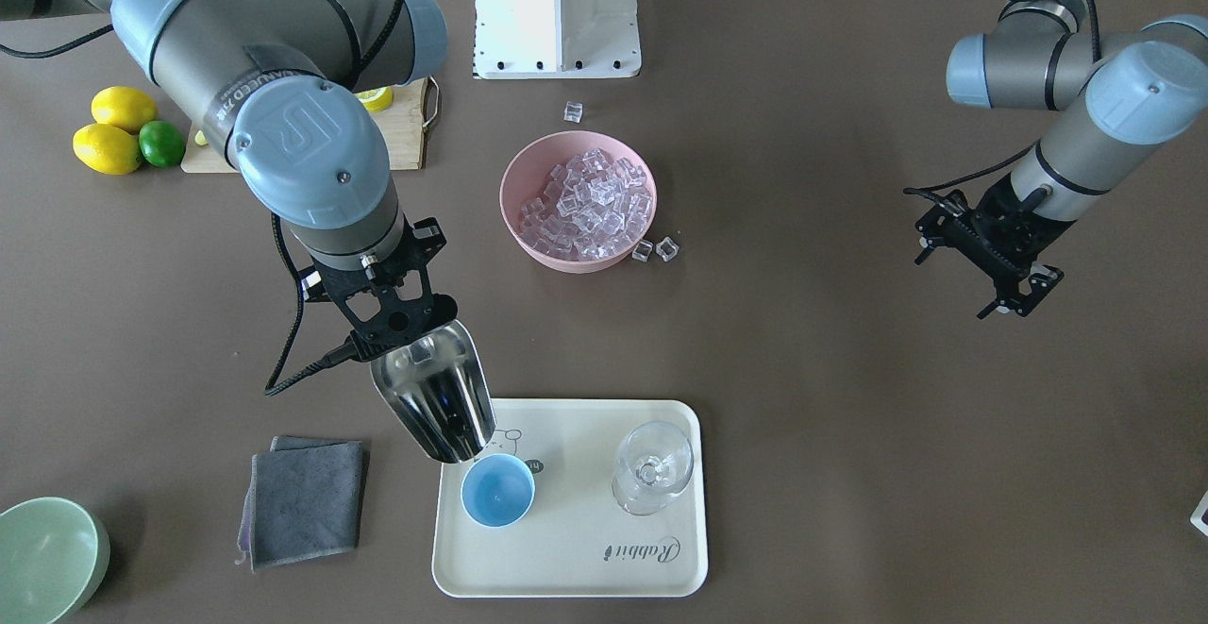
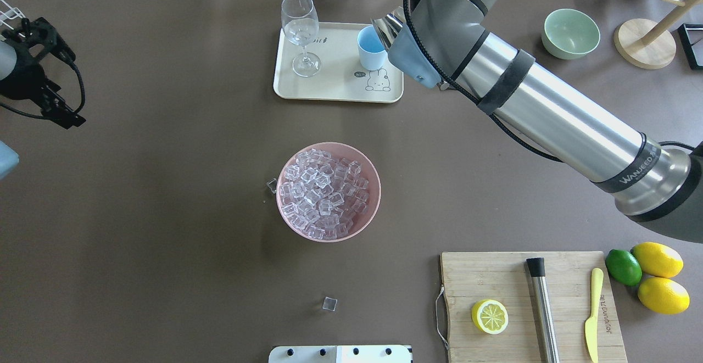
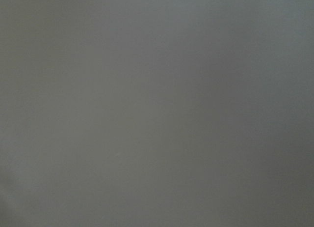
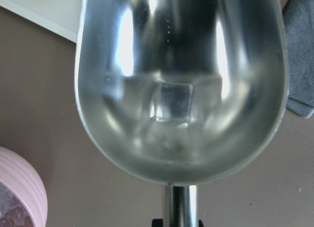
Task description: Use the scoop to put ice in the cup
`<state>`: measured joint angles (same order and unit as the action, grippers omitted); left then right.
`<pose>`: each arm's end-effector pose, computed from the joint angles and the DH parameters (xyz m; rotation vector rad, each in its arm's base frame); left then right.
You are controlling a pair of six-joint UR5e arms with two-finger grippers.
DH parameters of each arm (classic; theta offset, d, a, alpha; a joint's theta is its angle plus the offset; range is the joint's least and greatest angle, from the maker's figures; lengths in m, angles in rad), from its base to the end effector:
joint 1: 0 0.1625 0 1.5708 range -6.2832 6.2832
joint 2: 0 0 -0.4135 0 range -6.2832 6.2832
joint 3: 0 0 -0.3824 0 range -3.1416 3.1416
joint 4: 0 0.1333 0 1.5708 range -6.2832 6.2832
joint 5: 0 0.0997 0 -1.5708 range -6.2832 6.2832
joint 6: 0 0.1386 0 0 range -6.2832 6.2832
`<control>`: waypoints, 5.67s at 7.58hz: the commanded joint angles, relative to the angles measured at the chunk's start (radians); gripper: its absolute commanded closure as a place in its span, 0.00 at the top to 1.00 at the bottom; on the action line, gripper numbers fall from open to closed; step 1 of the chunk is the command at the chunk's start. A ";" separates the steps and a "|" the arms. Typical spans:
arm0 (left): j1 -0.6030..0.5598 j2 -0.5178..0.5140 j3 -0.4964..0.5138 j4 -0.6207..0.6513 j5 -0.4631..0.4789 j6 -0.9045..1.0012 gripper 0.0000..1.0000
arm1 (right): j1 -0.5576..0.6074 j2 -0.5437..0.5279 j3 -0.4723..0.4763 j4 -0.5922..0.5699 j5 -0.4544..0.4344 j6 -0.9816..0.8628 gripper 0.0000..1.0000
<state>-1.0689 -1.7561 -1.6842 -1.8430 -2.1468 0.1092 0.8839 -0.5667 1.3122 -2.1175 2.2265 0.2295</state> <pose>0.2324 -0.5436 0.5003 0.4453 0.6732 0.7428 -0.4374 -0.6103 0.2131 -0.1185 -0.6783 -0.5046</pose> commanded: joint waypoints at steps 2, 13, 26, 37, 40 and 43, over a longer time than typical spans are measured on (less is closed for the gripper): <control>-0.143 0.136 0.003 0.025 -0.008 -0.005 0.98 | 0.010 0.074 -0.076 -0.209 0.113 -0.015 0.00; -0.502 0.240 0.050 0.303 -0.282 -0.013 0.98 | 0.012 0.208 -0.240 -0.380 0.001 -0.286 0.00; -0.499 0.245 0.035 0.291 -0.239 -0.137 0.98 | 0.089 -0.457 0.508 -0.135 -0.005 0.190 0.00; -0.491 0.247 0.043 0.291 -0.237 -0.137 0.98 | -0.091 -0.825 0.431 0.513 -0.126 0.588 0.00; -0.491 0.247 0.043 0.291 -0.237 -0.137 0.98 | -0.091 -0.820 0.430 0.513 -0.122 0.591 0.96; -0.490 0.251 0.041 0.291 -0.237 -0.137 0.98 | -0.048 -0.825 0.453 0.510 -0.123 0.582 1.00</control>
<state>-1.5592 -1.5059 -1.6414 -1.5523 -2.3838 -0.0276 0.8008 -1.3862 1.7475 -1.6054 2.1046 0.8138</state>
